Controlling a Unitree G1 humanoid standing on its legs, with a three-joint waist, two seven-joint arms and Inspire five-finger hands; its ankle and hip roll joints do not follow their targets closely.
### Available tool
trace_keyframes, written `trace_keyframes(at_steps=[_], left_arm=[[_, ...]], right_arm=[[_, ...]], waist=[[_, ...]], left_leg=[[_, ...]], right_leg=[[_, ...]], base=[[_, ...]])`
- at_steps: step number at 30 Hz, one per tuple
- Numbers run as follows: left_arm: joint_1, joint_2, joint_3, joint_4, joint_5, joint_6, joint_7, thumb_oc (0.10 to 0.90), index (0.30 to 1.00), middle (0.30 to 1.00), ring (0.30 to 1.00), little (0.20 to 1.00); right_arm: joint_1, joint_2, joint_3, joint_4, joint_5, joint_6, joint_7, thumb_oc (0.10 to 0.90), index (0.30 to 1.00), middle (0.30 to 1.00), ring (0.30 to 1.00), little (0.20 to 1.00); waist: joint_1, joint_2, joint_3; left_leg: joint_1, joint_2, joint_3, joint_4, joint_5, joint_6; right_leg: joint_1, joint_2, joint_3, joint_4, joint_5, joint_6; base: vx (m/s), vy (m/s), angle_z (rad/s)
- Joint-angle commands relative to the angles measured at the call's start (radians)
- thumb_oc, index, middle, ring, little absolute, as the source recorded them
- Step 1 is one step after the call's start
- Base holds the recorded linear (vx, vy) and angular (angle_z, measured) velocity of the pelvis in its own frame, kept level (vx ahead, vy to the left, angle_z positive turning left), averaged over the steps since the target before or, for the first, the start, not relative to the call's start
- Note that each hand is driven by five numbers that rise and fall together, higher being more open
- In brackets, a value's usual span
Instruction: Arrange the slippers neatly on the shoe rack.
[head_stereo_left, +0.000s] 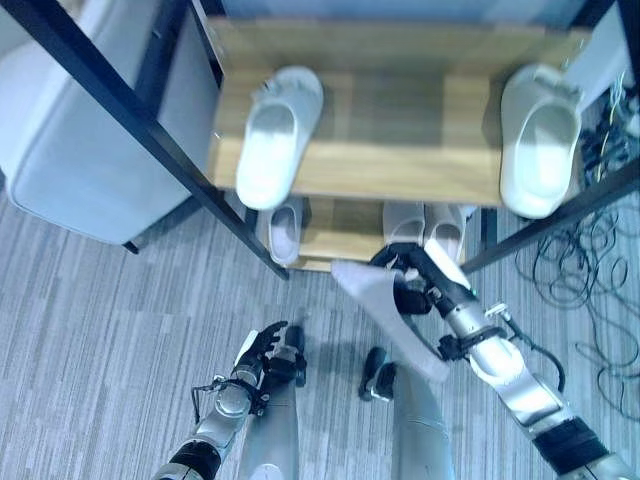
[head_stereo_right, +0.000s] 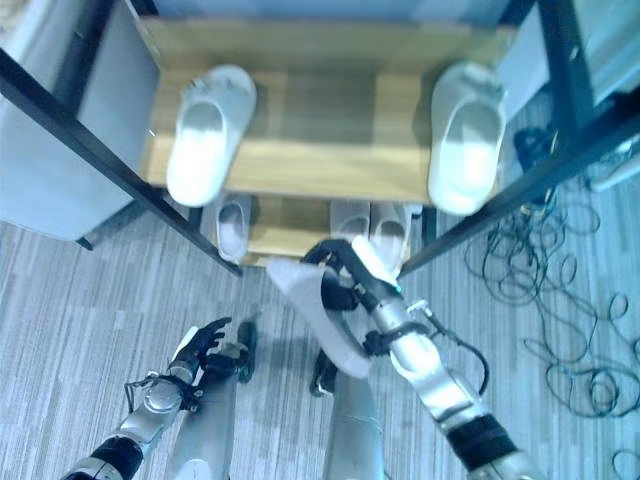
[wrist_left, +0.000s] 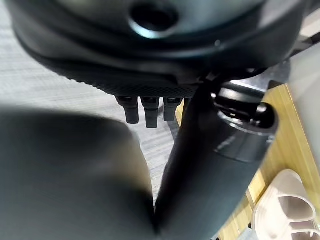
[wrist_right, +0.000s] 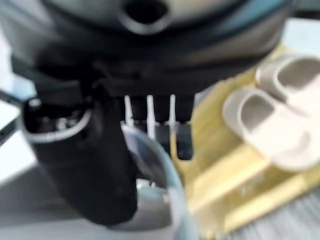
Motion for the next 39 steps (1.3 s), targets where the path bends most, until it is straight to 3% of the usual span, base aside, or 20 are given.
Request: trace_keyframes(at_steps=[1, 2, 5, 6, 10, 11, 13, 14, 16, 18, 19, 27, 31, 39], left_arm=[[0.032, 0.040, -0.034, -0.064, -0.058, -0.056, 0.049, 0.800, 0.900, 0.900, 0.900, 0.900], [0.012, 0.055, -0.041, -0.093, -0.059, -0.057, 0.061, 0.800, 0.900, 0.900, 0.900, 0.900], [0.012, 0.079, -0.038, -0.167, -0.059, -0.061, 0.061, 0.800, 0.900, 0.900, 0.900, 0.900], [0.016, 0.109, -0.036, -0.252, -0.091, -0.071, 0.063, 0.800, 0.900, 0.900, 0.900, 0.900], [0.002, 0.149, -0.030, -0.331, -0.115, -0.081, 0.071, 0.800, 0.900, 0.900, 0.900, 0.900], [-0.007, 0.170, -0.032, -0.362, -0.131, -0.085, 0.083, 0.800, 0.900, 0.900, 0.900, 0.900], [-0.009, 0.170, -0.029, -0.363, -0.131, -0.084, 0.083, 0.800, 0.900, 0.900, 0.900, 0.900], [-0.029, 0.191, -0.024, -0.388, -0.157, -0.085, 0.100, 0.800, 0.900, 0.900, 0.900, 0.900], [-0.031, 0.212, -0.006, -0.437, -0.196, -0.092, 0.112, 0.800, 0.900, 0.900, 0.900, 0.900], [-0.032, 0.213, -0.003, -0.438, -0.196, -0.091, 0.111, 0.800, 0.900, 0.900, 0.900, 0.900], [-0.013, 0.229, 0.012, -0.485, -0.210, -0.091, 0.119, 0.800, 0.900, 0.900, 0.900, 0.900], [0.048, 0.272, 0.018, -0.591, -0.232, -0.090, 0.129, 0.800, 0.900, 0.900, 0.900, 0.900], [0.065, 0.288, 0.018, -0.609, -0.243, -0.081, 0.132, 0.800, 0.900, 0.900, 0.900, 0.900], [0.039, 0.284, -0.005, -0.594, -0.234, -0.081, 0.122, 0.800, 0.900, 0.900, 0.900, 0.900]], right_arm=[[-0.070, -0.020, -0.049, -0.153, -0.073, -0.089, -0.138, 0.400, 0.300, 0.300, 0.300, 0.300], [-0.109, -0.029, -0.060, -0.142, -0.090, -0.087, -0.162, 0.400, 0.300, 0.300, 0.300, 0.300], [-0.143, -0.031, -0.074, -0.155, -0.099, -0.084, -0.181, 0.400, 0.300, 0.300, 0.300, 0.300], [-0.202, -0.054, -0.090, -0.157, -0.098, -0.080, -0.197, 0.400, 0.300, 0.300, 0.300, 0.300], [-0.298, -0.122, -0.085, -0.140, -0.091, -0.077, -0.204, 0.400, 0.300, 0.300, 0.300, 0.300], [-0.362, -0.165, -0.076, -0.127, -0.082, -0.075, -0.213, 0.400, 0.300, 0.300, 0.300, 0.300], [-0.371, -0.166, -0.071, -0.122, -0.081, -0.076, -0.214, 0.400, 0.300, 0.300, 0.300, 0.300], [-0.438, -0.206, -0.060, -0.108, -0.080, -0.067, -0.225, 0.400, 0.300, 0.300, 0.300, 0.300], [-0.483, -0.215, -0.056, -0.128, -0.071, -0.051, -0.236, 0.400, 0.300, 0.300, 0.300, 0.300], [-0.488, -0.215, -0.054, -0.127, -0.071, -0.051, -0.236, 0.400, 0.300, 0.300, 0.300, 0.300], [-0.492, -0.210, -0.052, -0.146, -0.068, -0.045, -0.235, 0.400, 0.300, 0.300, 0.300, 0.300], [-0.518, -0.299, -0.013, -0.103, -0.091, -0.005, -0.243, 0.400, 0.300, 0.300, 0.300, 0.300], [-0.526, -0.316, 0.007, -0.078, -0.103, 0.012, -0.255, 0.400, 0.300, 0.300, 0.300, 0.300], [-0.540, -0.344, 0.026, -0.036, -0.119, 0.024, -0.256, 0.400, 0.300, 0.300, 0.300, 0.300]], waist=[[0.004, 0.004, -0.068], [0.004, 0.002, -0.072], [0.006, 0.006, -0.075], [0.011, 0.012, -0.062], [0.014, 0.017, -0.035], [0.018, 0.008, 0.016], [0.016, 0.007, 0.023], [0.018, -0.007, 0.078], [0.017, -0.020, 0.135], [0.016, -0.023, 0.139], [0.018, -0.037, 0.145], [0.020, -0.091, 0.146], [0.024, -0.097, 0.146], [0.021, -0.091, 0.146]], left_leg=[[-0.183, -0.032, 0.015, 0.109, -0.029, 0.019], [-0.263, -0.035, 0.010, 0.183, -0.051, 0.027], [-0.363, -0.027, -0.003, 0.274, -0.084, 0.040], [-0.485, -0.024, -0.012, 0.420, -0.131, 0.052], [-0.598, -0.020, -0.022, 0.577, -0.189, 0.064], [-0.604, -0.017, -0.020, 0.652, -0.239, 0.067], [-0.604, -0.016, -0.018, 0.660, -0.245, 0.067], [-0.604, -0.010, -0.007, 0.736, -0.290, 0.070], [-0.604, 0.000, -0.007, 0.834, -0.353, 0.074], [-0.604, 0.001, -0.005, 0.838, -0.354, 0.075], [-0.604, 0.003, -0.004, 0.889, -0.393, 0.078], [-0.604, 0.011, -0.007, 1.115, -0.546, 0.081], [-0.604, 0.025, -0.011, 1.212, -0.601, 0.086], [-0.604, 0.033, -0.012, 1.293, -0.632, 0.083]], right_leg=[[-0.101, -0.019, 0.041, 0.041, -0.029, 0.021], [-0.179, -0.027, 0.053, 0.119, -0.050, 0.010], [-0.274, -0.023, 0.080, 0.207, -0.071, 0.002], [-0.386, -0.024, 0.102, 0.349, -0.108, -0.012], [-0.497, -0.032, 0.118, 0.500, -0.149, -0.025], [-0.518, -0.035, 0.141, 0.576, -0.181, -0.033], [-0.519, -0.034, 0.145, 0.584, -0.186, -0.033], [-0.523, -0.036, 0.163, 0.660, -0.215, -0.040], [-0.529, -0.025, 0.190, 0.751, -0.256, -0.057], [-0.530, -0.025, 0.193, 0.756, -0.258, -0.058], [-0.544, -0.014, 0.210, 0.820, -0.278, -0.062], [-0.592, -0.005, 0.291, 1.060, -0.369, -0.087], [-0.607, 0.004, 0.313, 1.131, -0.383, -0.081], [-0.614, 0.005, 0.340, 1.192, -0.382, -0.059]], base=[[-0.03, 0.006, 0.08], [-0.01, 0.020, -0.07], [0.03, 0.005, -0.07], [0.07, -0.023, -0.03], [0.07, -0.024, -0.02], [0.07, -0.028, -0.10], [0.04, -0.036, -0.06], [0.05, -0.050, 0.06], [0.08, -0.049, 0.05], [0.06, -0.012, -0.07], [0.08, 0.001, -0.04], [0.06, -0.019, -0.01], [0.04, 0.001, 0.01], [0.04, 0.038, -0.02]])
